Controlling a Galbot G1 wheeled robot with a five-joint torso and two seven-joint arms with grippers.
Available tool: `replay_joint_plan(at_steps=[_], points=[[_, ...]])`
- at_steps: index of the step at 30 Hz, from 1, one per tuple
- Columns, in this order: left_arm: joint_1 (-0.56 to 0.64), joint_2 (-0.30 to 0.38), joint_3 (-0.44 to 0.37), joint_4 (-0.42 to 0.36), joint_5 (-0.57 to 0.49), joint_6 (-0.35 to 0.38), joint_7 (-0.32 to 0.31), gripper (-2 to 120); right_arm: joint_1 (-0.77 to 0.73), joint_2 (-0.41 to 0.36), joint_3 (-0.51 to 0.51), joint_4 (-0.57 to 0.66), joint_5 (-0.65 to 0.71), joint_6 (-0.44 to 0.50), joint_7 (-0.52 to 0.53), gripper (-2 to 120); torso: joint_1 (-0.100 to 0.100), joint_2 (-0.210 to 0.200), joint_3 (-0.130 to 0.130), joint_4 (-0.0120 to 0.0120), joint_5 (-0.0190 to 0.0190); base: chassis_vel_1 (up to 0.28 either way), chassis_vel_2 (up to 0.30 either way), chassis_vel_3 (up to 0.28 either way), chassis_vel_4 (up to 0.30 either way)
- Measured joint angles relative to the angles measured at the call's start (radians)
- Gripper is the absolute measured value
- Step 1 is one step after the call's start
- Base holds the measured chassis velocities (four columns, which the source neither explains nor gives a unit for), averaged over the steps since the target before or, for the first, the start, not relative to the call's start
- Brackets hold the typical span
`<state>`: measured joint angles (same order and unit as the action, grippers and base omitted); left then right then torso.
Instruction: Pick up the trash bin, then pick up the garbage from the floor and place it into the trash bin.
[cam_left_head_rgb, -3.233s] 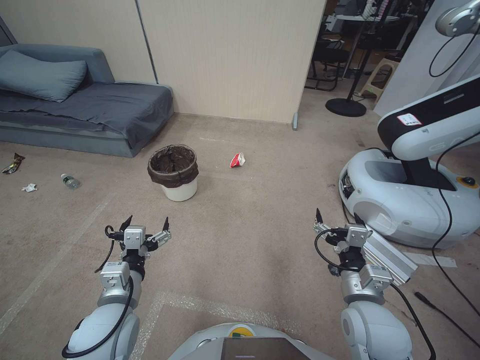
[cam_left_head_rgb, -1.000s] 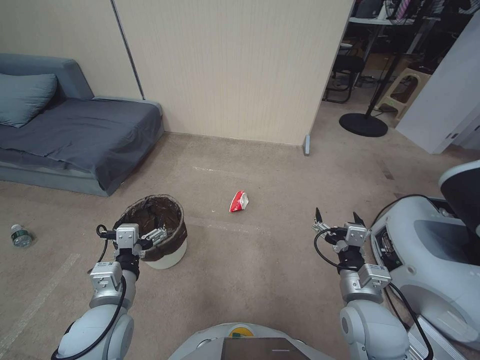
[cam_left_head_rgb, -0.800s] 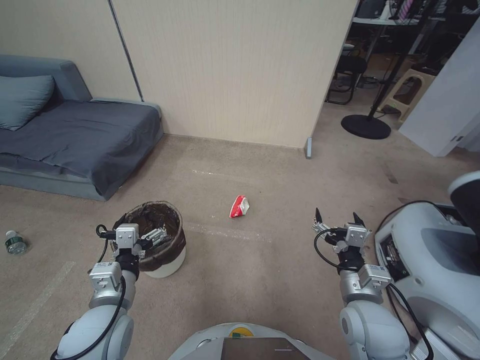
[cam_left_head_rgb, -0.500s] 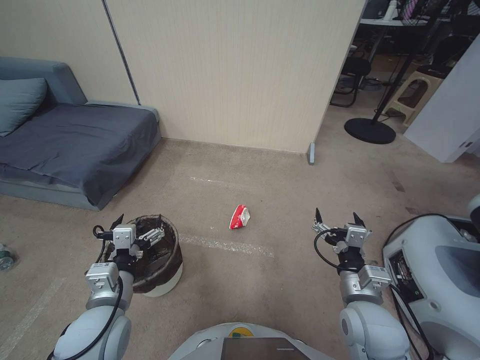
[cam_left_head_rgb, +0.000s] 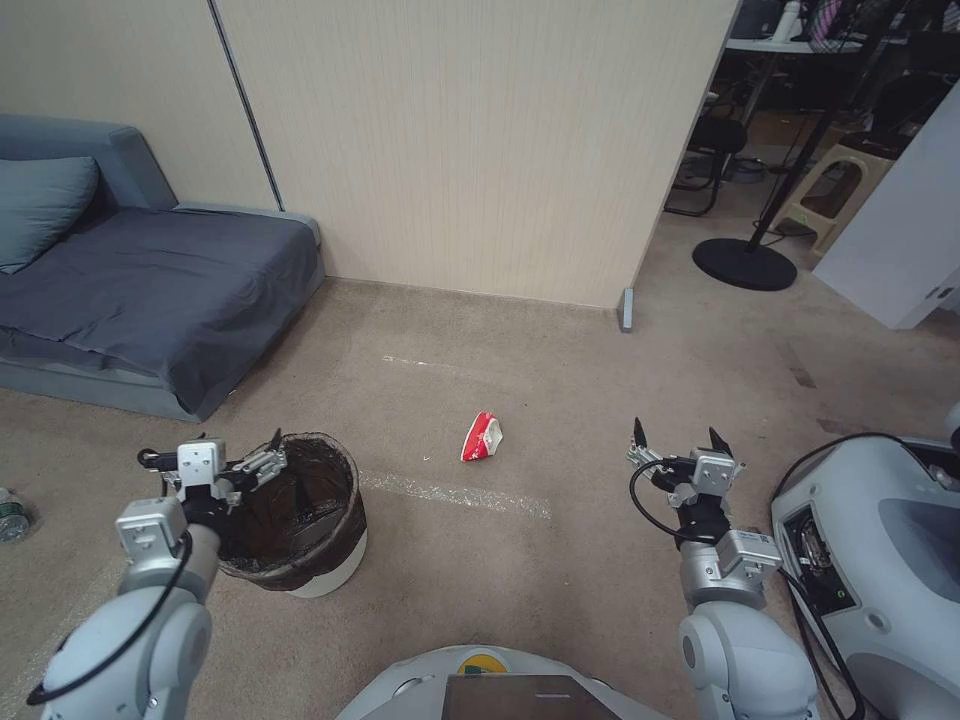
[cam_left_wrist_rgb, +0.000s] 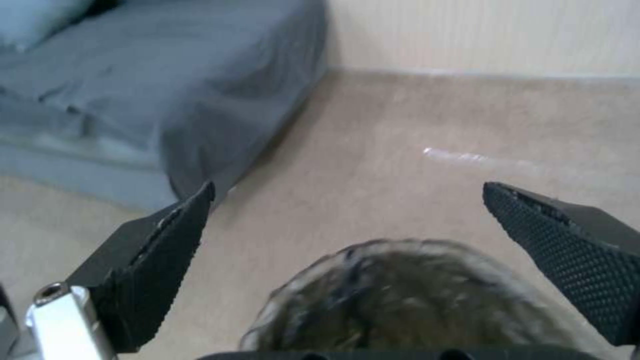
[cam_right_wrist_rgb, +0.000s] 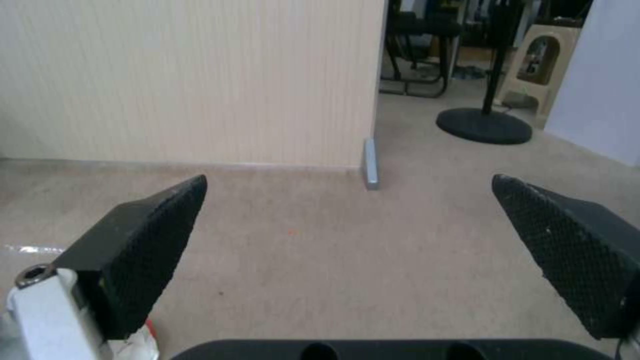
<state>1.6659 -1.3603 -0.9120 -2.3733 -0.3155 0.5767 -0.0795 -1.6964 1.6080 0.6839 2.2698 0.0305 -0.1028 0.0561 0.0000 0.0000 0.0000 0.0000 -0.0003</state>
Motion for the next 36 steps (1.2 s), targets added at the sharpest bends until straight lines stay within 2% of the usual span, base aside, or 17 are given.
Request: replay_joint_plan(at_steps=[6, 11, 20, 25, 36], points=[[-0.033, 0.053, -0.028, 0.054, -0.119, 0.11, -0.047, 100, 0.016, 0.0, 0.006, -0.025, 0.001, -0.004, 0.005, 100, 0.0, 0.0, 0.0, 0.0, 0.0002, 0.0, 0.0, 0.0, 0.0], [-0.034, 0.07, -0.017, 0.089, -0.161, 0.164, -0.097, 100, 0.022, 0.0, 0.004, -0.038, 0.0, -0.004, 0.007, 100, 0.0, 0.0, 0.0, 0.0, 0.0001, 0.0, 0.0, 0.0, 0.0], [-0.043, 0.069, 0.018, 0.158, -0.143, 0.166, -0.132, 100, 0.024, 0.0, 0.003, -0.058, 0.0, -0.003, 0.014, 100, 0.0, 0.0, 0.0, -0.0001, 0.0003, 0.0, 0.0, 0.0, 0.0], [-0.054, 0.06, 0.043, 0.189, -0.125, 0.165, -0.173, 100, 0.032, 0.0, 0.0, -0.074, -0.003, -0.004, 0.02, 100, 0.0, 0.0, 0.0, -0.0001, 0.0004, 0.0, 0.0, 0.0, 0.0], [-0.065, 0.055, 0.039, 0.248, -0.114, 0.161, -0.2, 100, 0.046, 0.0, -0.002, -0.097, -0.005, -0.01, 0.03, 100, 0.0, 0.0, 0.0, 0.0, 0.0003, 0.0, 0.0, 0.0, 0.0]])
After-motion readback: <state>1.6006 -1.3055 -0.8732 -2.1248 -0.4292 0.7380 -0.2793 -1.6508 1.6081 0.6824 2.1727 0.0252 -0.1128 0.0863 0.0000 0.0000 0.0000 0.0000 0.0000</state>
